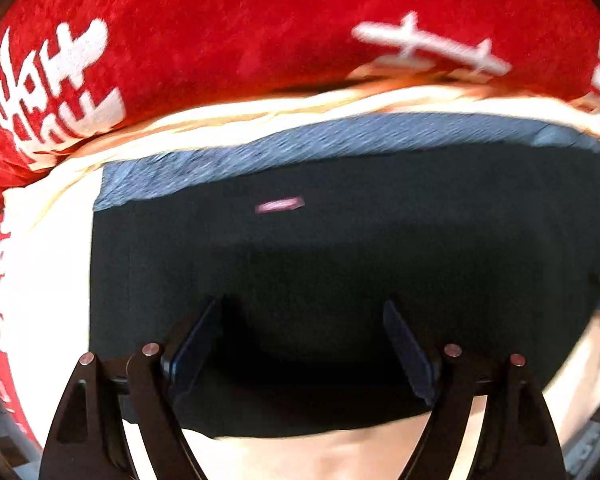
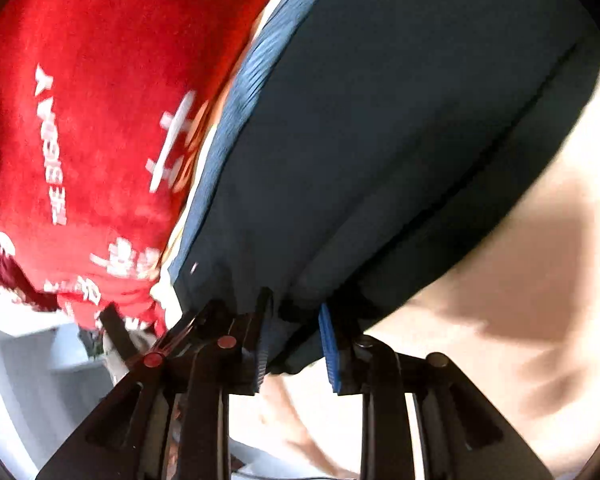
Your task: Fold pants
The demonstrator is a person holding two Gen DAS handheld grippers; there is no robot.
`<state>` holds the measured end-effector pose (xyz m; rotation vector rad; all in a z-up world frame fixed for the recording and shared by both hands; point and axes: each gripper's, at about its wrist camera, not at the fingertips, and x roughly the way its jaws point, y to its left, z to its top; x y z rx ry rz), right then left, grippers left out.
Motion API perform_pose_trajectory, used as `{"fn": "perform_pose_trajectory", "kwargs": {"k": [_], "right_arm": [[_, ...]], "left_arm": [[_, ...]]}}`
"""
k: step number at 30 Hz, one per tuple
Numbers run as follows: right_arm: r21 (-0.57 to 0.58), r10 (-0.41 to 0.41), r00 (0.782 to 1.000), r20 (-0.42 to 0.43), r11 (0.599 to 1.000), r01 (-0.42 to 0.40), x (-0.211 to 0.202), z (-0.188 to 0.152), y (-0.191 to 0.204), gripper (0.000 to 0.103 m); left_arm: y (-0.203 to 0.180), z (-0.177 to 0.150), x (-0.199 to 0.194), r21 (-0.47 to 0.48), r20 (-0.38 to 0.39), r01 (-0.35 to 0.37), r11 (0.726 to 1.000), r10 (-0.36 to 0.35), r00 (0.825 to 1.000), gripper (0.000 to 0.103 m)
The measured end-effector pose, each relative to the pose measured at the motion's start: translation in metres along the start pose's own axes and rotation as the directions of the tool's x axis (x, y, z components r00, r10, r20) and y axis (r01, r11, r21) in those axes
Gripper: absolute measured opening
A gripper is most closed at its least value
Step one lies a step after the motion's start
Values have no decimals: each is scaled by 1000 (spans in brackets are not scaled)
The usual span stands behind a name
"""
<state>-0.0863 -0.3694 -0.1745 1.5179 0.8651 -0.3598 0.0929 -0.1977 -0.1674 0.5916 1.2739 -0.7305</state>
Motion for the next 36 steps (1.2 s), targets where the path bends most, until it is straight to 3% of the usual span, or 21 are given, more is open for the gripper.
{"fn": "perform_pose_trajectory", "kwargs": {"k": [3, 6, 7, 8, 10, 13, 15, 18, 21, 23, 26, 30, 33, 36], "right_arm": [[54, 38, 997, 62, 998, -41, -12, 17, -16, 34], [75, 54, 996, 69, 995, -59, -11, 32, -22, 33], [67, 43, 997, 57, 997, -47, -13, 35, -22, 17], [40, 24, 998, 62, 999, -27, -17, 37, -16, 8], [-25, 27, 997, 79, 999, -25, -29, 33, -1, 8], [-46, -5, 997, 74, 999, 8, -36, 20, 0, 8], [-45, -60, 996, 62, 997, 63, -30, 13, -10, 8], [-9, -66, 996, 57, 998, 67, -22, 12, -31, 8], [-45, -75, 996, 55, 996, 78, -27, 15, -28, 14], [-96, -123, 991, 55, 987, 128, -38, 15, -20, 20], [-140, -164, 984, 69, 975, 172, -66, 20, -14, 20], [-236, -169, 972, 163, 950, 205, -110, 39, 9, 20], [-303, -189, 966, 176, 923, 236, -109, 67, 28, 20], [-385, -237, 960, 149, 881, 277, -74, 103, 46, 20]], "left_arm": [[-36, 20, -8, 46, 18, 70, 996, -71, 997, 84], [-78, 27, -3, 106, 0, 104, 989, -105, 995, 84], [-88, 28, -3, 115, -3, 110, 987, -110, 994, 84], [-88, 28, 1, 116, -4, 119, 986, -119, 993, 84], [-99, 17, 0, 120, -27, 140, 983, -138, 990, 84], [-105, -3, 8, 143, -68, 125, 982, -116, 991, 84], [-103, -11, 8, 117, -54, 133, 984, -128, 990, 84], [-101, -5, 12, 120, -45, 106, 987, -101, 994, 89], [-110, -5, 11, 135, -46, 72, 988, -67, 997, 89], [-94, 16, 1, 130, -42, 56, 990, -51, 998, 89], [-95, 34, -19, 116, -2, 58, 992, -58, 998, 89], [-101, 70, -29, 110, 65, 47, 993, -55, 996, 89], [-114, 104, -9, 114, 62, 7, 993, -14, 998, 89], [-126, 128, 20, 88, 54, -63, 994, 59, 997, 89]]}}
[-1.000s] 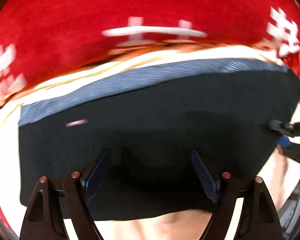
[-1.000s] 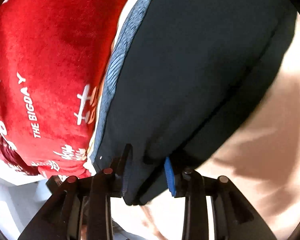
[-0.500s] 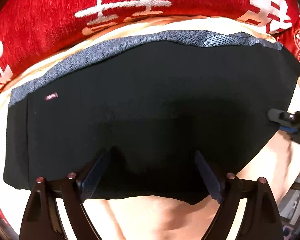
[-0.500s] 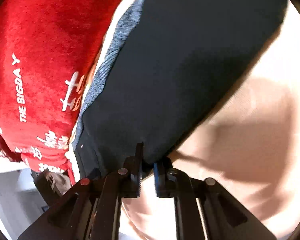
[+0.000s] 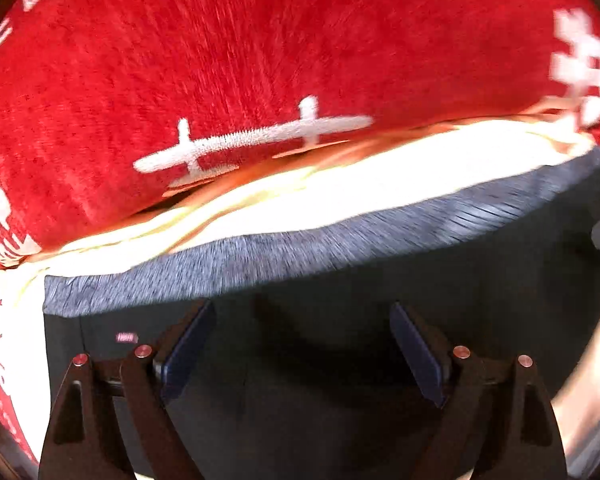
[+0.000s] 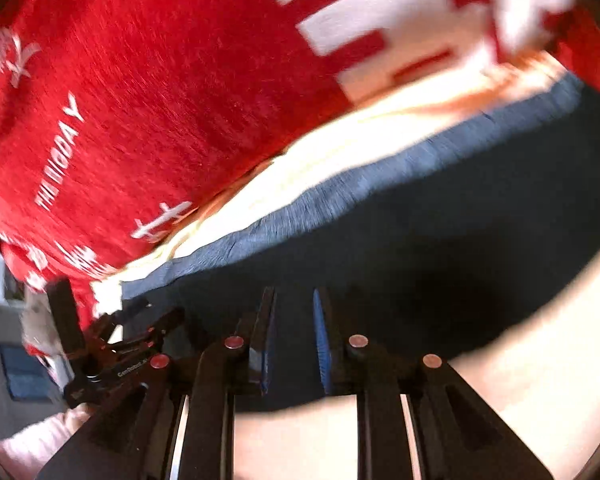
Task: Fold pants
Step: 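Grasp the folded edge with both grippers and lift it for the next fold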
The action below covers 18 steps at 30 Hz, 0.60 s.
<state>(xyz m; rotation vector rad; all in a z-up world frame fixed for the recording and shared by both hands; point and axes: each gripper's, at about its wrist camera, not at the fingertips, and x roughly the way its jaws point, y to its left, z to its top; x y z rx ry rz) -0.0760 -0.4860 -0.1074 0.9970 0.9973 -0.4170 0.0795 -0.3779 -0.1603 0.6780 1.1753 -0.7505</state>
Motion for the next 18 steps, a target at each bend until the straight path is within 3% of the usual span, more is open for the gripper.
{"fn": "perform_pose_trajectory", "kwargs": {"k": [4, 7, 10, 12, 16, 18], "right_arm": [[-92, -40, 996, -81, 995, 32, 54, 26, 7, 20], [-106, -78, 996, -48, 992, 72, 71, 43, -6, 19], [-17, -147, 988, 51, 989, 148, 57, 67, -30, 20], [54, -169, 982, 81, 985, 165, 41, 77, -48, 20], [99, -86, 992, 93, 992, 77, -8, 61, -69, 21], [140, -71, 993, 95, 989, 57, -31, 39, -85, 28]], "left_arm": [[9, 20, 23, -106, 11, -38, 994, 39, 999, 89], [17, 39, 34, -157, 12, -52, 986, 55, 998, 90], [29, 61, 37, -185, -8, -131, 974, 132, 991, 90], [34, 68, 31, -198, -15, -127, 972, 127, 992, 90], [23, 66, -2, -119, 16, -115, 986, 117, 993, 90], [13, 54, -14, -94, 13, -96, 991, 97, 995, 90]]}}
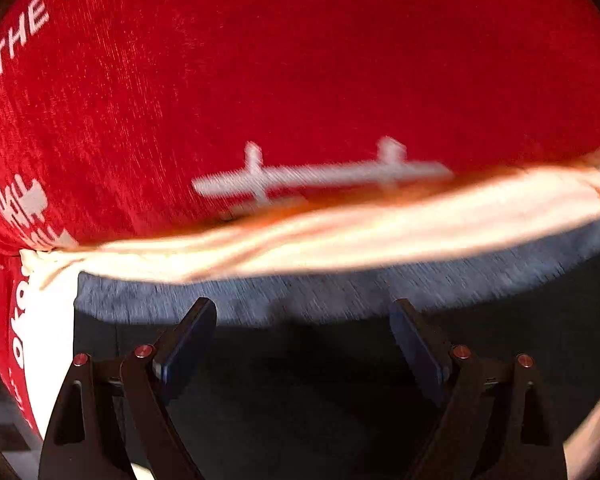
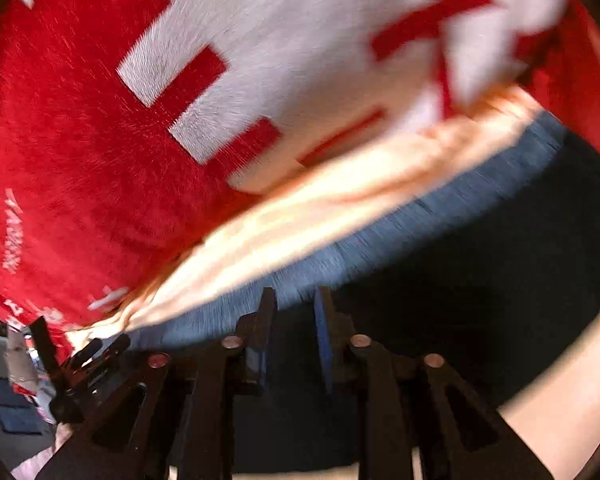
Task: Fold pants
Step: 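Grasp the folded edge with both grippers and lift it for the next fold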
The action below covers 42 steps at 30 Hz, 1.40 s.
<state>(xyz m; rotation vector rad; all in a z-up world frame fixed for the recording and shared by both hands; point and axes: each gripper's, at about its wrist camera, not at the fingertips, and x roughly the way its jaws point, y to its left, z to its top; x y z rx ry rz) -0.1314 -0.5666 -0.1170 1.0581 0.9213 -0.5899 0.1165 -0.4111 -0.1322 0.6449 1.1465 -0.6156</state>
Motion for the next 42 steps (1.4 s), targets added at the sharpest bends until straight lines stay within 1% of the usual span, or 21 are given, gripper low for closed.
{"fn": "perform_pose_trajectory", "kwargs": {"k": [1, 2, 4, 6, 8, 10, 13, 17, 18, 19, 22, 23, 24, 27, 29, 31, 32, 34, 36, 38, 42], "right_arm": [[40, 0, 1000, 5, 999, 0, -12, -11, -12, 35], [82, -5, 1000, 12, 997, 3, -22, -20, -25, 38], [187, -31, 999, 44, 982, 22, -45, -40, -57, 38], [265, -81, 994, 69, 962, 60, -60, -52, -85, 38], [325, -127, 989, 73, 941, 97, -67, -55, -111, 38], [366, -172, 980, 95, 922, 127, -74, -50, -137, 38], [363, -215, 967, 135, 919, 154, -76, -37, -152, 38], [401, -239, 963, 120, 899, 174, -66, -17, -169, 37], [410, -228, 966, 121, 898, 161, -65, -12, -172, 30], [401, -230, 965, 123, 901, 164, -65, -10, -170, 12], [349, -244, 961, 130, 918, 186, -74, -8, -164, 6], [338, -260, 957, 127, 918, 205, -75, -10, -164, 6], [334, -272, 956, 113, 916, 221, -74, -13, -168, 6], [308, -318, 945, 78, 909, 280, -64, -18, -174, 9], [291, -367, 926, 86, 899, 329, -70, -20, -168, 23], [308, -394, 915, 88, 884, 351, -83, -24, -159, 23], [297, -366, 924, 111, 899, 321, -89, -25, -150, 23], [183, -280, 949, 147, 950, 252, -93, -23, -122, 23], [23, -193, 973, 124, 981, 192, -81, -16, -87, 23], [-115, -108, 991, 73, 987, 116, -55, -8, -48, 23], [-268, -58, 998, -8, 962, 54, 8, 2, 11, 23]], "left_arm": [[-4, -11, -9, 17, -6, 18, 1000, -18, 1000, 90], [-12, -24, -13, 31, -7, 19, 999, -19, 1000, 90], [-26, -45, -14, 57, -19, 8, 998, -6, 1000, 90], [-35, -55, -3, 56, -60, 4, 998, -1, 998, 90], [-33, -63, 3, -2, -48, 14, 1000, -14, 999, 91], [-31, -60, 4, -25, -54, 3, 1000, -4, 999, 97], [-24, -54, 10, -32, -66, 2, 1000, -4, 998, 97], [-32, -40, 13, 21, -52, -45, 999, 46, 998, 97], [-33, -38, 12, 23, -54, -52, 998, 53, 997, 97], [-34, -37, 12, 21, -57, -55, 998, 56, 997, 97], [-44, -46, 20, 11, -54, -54, 998, 55, 997, 97], [-44, -46, 22, 11, -52, -55, 998, 56, 997, 97], [-36, -65, 22, 9, -51, -57, 998, 57, 997, 98], [-26, -74, 40, 32, -56, -83, 996, 84, 995, 100], [-30, -70, 27, 60, -66, -99, 993, 103, 993, 100], [-39, -60, 10, 72, -43, -46, 996, 50, 998, 100], [-45, -56, 4, 81, -23, -25, 996, 27, 999, 100], [-63, -46, -3, 119, 9, 6, 993, -8, 1000, 100], [-82, -33, 2, 141, 23, 20, 990, -24, 999, 100], [-98, -18, 16, 109, 15, 38, 993, -40, 999, 100], [-108, -4, 41, 54, -9, 30, 998, -30, 1000, 100]]}}
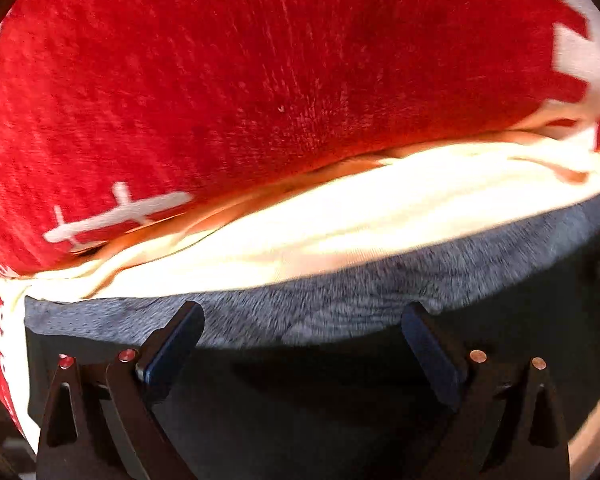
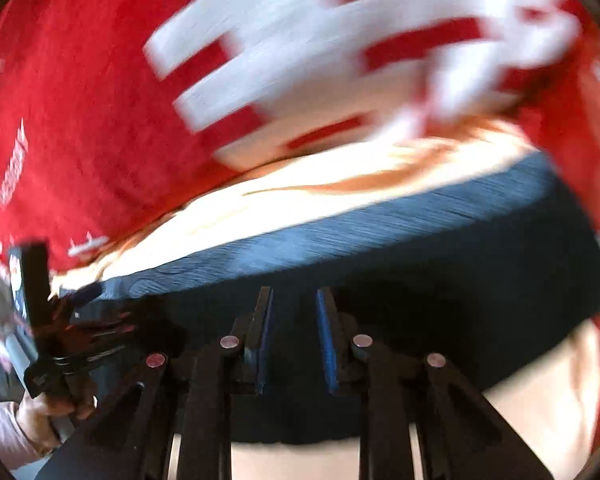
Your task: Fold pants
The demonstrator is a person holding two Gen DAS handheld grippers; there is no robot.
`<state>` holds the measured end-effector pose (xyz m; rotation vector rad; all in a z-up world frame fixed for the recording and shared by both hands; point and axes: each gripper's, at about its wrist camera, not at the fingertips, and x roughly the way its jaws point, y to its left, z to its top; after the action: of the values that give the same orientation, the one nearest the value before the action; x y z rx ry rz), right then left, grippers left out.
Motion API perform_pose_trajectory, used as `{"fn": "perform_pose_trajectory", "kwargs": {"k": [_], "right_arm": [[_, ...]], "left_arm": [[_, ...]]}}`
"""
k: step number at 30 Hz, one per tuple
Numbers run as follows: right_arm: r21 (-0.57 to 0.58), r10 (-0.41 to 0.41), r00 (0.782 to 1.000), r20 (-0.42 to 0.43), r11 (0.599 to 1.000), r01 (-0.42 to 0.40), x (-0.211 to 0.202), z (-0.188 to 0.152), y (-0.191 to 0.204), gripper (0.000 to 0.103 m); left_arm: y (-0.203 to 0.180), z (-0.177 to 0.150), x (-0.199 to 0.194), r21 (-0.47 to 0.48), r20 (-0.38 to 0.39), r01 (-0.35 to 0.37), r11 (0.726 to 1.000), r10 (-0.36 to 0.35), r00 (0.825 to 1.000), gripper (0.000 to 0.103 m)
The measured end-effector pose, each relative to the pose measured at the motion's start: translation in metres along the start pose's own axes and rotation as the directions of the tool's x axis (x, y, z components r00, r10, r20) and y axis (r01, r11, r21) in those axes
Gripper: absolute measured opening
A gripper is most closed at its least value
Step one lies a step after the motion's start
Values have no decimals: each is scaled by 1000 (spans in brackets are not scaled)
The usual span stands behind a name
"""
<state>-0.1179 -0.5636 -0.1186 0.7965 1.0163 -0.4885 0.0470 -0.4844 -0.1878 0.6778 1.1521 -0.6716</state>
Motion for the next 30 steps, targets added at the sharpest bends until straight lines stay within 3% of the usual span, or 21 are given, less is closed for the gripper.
{"fn": "perform_pose_trajectory", "kwargs": {"k": [3, 5, 9, 10, 12, 15, 22, 30], "right_arm": [[-46, -28, 998, -65, 999, 25, 41, 9, 16, 23], [-34, -56, 998, -42, 998, 55, 50, 10, 11, 21], [30, -128, 992, -1, 991, 128, 47, 25, -5, 20], [56, -139, 990, 0, 989, 139, 42, 28, -10, 23], [103, -120, 993, -2, 987, 119, 31, 27, -18, 23], [165, -58, 998, -24, 984, 62, 11, 11, -28, 27], [262, -15, 996, -89, 964, 38, -30, -53, -47, 38], [353, 19, 990, -143, 935, 34, -58, -118, -78, 40]], "left_arm": [[1, 5, 4, -24, 22, -4, 1000, 5, 1000, 100], [8, 10, 8, -36, 12, -13, 999, 13, 1000, 100], [17, 14, 6, -40, -13, -21, 999, 20, 1000, 100], [18, 13, 4, -34, -16, -24, 999, 24, 1000, 100], [18, 8, -3, -20, -23, -26, 999, 25, 999, 100], [14, 0, -14, -11, -42, -5, 1000, 4, 999, 100], [-11, -34, -46, 53, -102, 33, 998, -27, 994, 100], [-55, -65, -74, 98, -132, 75, 992, -62, 989, 100]]}}
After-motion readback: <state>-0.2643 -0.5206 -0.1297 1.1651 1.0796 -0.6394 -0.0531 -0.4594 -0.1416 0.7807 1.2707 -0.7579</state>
